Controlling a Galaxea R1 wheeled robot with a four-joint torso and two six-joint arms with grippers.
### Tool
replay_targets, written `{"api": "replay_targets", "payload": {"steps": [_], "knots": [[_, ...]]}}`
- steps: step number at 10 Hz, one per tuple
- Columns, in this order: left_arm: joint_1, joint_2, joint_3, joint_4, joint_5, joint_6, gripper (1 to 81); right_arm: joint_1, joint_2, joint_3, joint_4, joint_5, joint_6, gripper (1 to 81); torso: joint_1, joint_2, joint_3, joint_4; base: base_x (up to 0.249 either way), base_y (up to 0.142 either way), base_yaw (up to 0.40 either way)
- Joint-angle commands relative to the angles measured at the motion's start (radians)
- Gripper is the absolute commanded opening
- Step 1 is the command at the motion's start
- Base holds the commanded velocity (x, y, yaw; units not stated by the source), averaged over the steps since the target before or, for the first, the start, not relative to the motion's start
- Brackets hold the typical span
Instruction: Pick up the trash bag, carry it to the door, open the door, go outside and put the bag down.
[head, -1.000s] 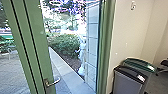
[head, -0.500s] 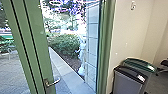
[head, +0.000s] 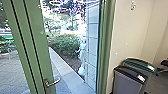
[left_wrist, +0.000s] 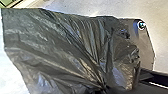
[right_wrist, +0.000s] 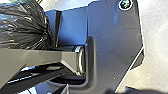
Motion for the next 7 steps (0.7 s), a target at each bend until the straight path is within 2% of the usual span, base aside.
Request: {"api": "replay_targets", "payload": {"steps": [1, 4, 7], "knots": [[-0.071, -0.001, 0.002, 0.008, 0.054, 0.003, 1.0, 0.046, 0.002, 0.003, -0.004, -0.063, 0.001, 81.1, 0.0, 0.0, 0.0, 0.0, 0.0, 0.0, 0.178], [-0.067, -0.012, 0.006, 0.004, 0.051, 0.008, 1.0, 0.04, 0.0, 0.003, -0.003, -0.063, 0.0, 81.1, 0.0, 0.0, 0.0, 0.0, 0.0, 0.0, 0.28], [-0.029, -0.051, 0.049, 0.005, -0.061, 0.008, 1.0, 0.032, -0.035, 0.061, -0.009, -0.067, -0.003, 81.1, 0.0, 0.0, 0.0, 0.0, 0.0, 0.0, 0.296]]}}
